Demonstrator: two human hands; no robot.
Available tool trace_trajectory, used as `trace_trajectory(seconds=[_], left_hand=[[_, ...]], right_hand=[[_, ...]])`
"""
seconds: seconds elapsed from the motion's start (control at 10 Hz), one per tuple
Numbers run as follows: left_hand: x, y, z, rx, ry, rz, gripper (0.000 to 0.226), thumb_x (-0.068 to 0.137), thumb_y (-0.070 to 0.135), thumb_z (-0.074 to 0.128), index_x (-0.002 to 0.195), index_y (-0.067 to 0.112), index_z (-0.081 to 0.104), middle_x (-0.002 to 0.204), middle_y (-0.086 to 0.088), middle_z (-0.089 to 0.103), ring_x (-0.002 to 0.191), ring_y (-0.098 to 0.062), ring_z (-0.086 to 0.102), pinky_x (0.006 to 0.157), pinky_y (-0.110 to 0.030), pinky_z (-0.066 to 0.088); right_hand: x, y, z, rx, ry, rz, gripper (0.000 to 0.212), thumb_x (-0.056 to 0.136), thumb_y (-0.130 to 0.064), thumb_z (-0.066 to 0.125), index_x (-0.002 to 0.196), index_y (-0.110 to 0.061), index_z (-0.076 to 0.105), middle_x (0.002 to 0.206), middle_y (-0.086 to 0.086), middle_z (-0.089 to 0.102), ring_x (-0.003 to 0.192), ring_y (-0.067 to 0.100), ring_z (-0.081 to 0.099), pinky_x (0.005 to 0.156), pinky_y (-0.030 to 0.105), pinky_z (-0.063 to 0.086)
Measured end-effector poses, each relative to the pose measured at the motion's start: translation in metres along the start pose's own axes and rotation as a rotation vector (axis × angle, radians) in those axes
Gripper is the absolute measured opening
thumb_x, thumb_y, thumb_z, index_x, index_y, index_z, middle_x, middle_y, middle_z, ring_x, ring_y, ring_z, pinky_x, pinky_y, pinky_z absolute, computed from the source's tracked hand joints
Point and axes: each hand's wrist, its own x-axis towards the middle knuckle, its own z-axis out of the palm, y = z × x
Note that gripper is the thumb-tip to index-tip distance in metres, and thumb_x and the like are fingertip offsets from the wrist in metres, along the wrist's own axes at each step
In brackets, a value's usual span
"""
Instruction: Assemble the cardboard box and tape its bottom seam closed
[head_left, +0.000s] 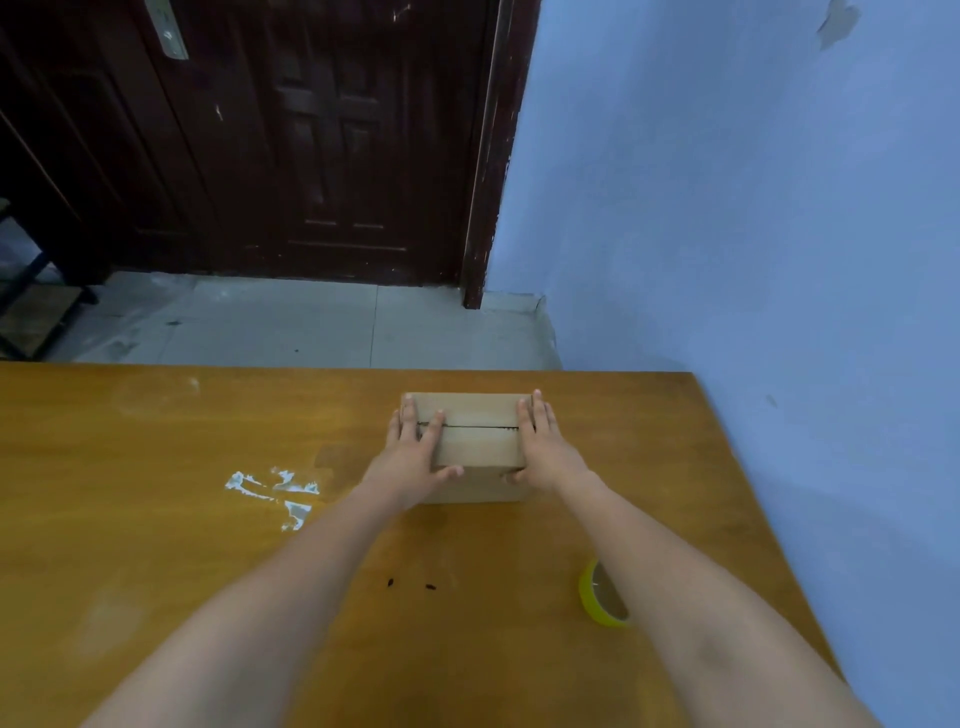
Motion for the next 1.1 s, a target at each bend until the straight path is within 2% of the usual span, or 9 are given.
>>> trace_trajectory(seconds=[0.3, 0.4, 0.5, 0.6, 0.8, 0.9, 1.0, 1.1], left_hand=[[0.021, 0.011, -0.003, 0.164, -0.038, -0.053, 0.086, 0.088, 0.067, 0.034, 0.148, 0.029, -0.014, 0.151, -0.012, -0.033, 0.143, -0.035, -0.016, 0.112, -0.050, 0.026], [0.022, 0.010, 0.003, 0.235, -0.016, -0.079, 0.085, 0.087, 0.069, 0.031, 0.148, 0.030, -0.014, 0.152, -0.012, -0.032, 0.143, -0.035, -0.016, 0.113, -0.049, 0.020], [0.022, 0.014, 0.000, 0.283, -0.018, -0.105, 0.084, 0.088, 0.069, 0.030, 0.150, 0.030, -0.011, 0.153, -0.014, -0.028, 0.144, -0.035, -0.013, 0.116, -0.051, 0.007], [0.019, 0.024, -0.004, 0.320, -0.005, -0.167, 0.083, 0.088, 0.068, 0.033, 0.150, 0.031, -0.008, 0.156, -0.012, -0.021, 0.144, -0.034, -0.010, 0.114, -0.053, 0.001], [0.003, 0.047, -0.014, 0.387, 0.039, -0.215, 0.078, 0.092, 0.057, 0.039, 0.151, 0.023, 0.001, 0.159, -0.011, -0.001, 0.146, -0.028, -0.003, 0.115, -0.051, 0.007], [-0.013, 0.067, -0.030, 0.423, 0.068, -0.221, 0.068, 0.097, 0.037, 0.039, 0.151, 0.016, 0.004, 0.159, -0.008, 0.000, 0.146, -0.025, -0.002, 0.117, -0.047, 0.010], [-0.023, 0.082, -0.041, 0.465, 0.095, -0.194, 0.064, 0.098, 0.032, 0.037, 0.151, 0.015, 0.007, 0.160, -0.007, -0.002, 0.146, -0.024, -0.003, 0.117, -0.046, 0.010], [-0.040, 0.105, -0.074, 0.536, 0.130, -0.092, 0.061, 0.096, 0.040, 0.041, 0.148, 0.014, 0.023, 0.159, -0.007, 0.005, 0.146, -0.024, 0.004, 0.115, -0.045, 0.014]], right_hand=[[0.005, 0.005, -0.009, -0.127, 0.046, 0.011, 0.112, 0.081, -0.042, 0.068, 0.148, -0.013, -0.017, 0.156, 0.008, -0.023, 0.147, 0.027, -0.003, 0.105, 0.043, 0.041], [0.003, 0.007, -0.006, -0.133, 0.055, 0.004, 0.111, 0.081, -0.045, 0.067, 0.149, -0.014, -0.016, 0.156, 0.007, -0.023, 0.147, 0.027, -0.002, 0.103, 0.043, 0.043], [0.004, 0.009, -0.008, -0.131, 0.041, -0.005, 0.110, 0.081, -0.046, 0.067, 0.150, -0.014, -0.013, 0.157, 0.006, -0.022, 0.147, 0.026, 0.002, 0.100, 0.043, 0.045], [0.005, 0.014, -0.017, -0.121, 0.003, -0.041, 0.107, 0.081, -0.047, 0.066, 0.150, -0.017, -0.010, 0.158, 0.004, -0.019, 0.147, 0.025, 0.008, 0.103, 0.043, 0.043], [-0.006, 0.037, -0.045, -0.117, -0.062, -0.169, 0.089, 0.087, -0.048, 0.058, 0.152, -0.020, 0.004, 0.160, -0.002, -0.008, 0.147, 0.022, 0.005, 0.115, 0.044, 0.028], [-0.021, 0.054, -0.060, -0.099, 0.000, -0.208, 0.075, 0.092, -0.041, 0.052, 0.151, -0.020, 0.012, 0.160, -0.007, -0.001, 0.146, 0.018, 0.011, 0.113, 0.040, 0.028], [-0.037, 0.066, -0.070, -0.080, 0.036, -0.212, 0.071, 0.093, -0.039, 0.051, 0.151, -0.020, 0.015, 0.160, -0.005, 0.003, 0.146, 0.019, 0.014, 0.112, 0.040, 0.030], [-0.053, 0.082, -0.097, -0.113, 0.115, -0.206, 0.066, 0.094, -0.039, 0.050, 0.148, -0.014, 0.022, 0.156, 0.002, 0.022, 0.139, 0.024, 0.029, 0.108, 0.041, 0.036]])
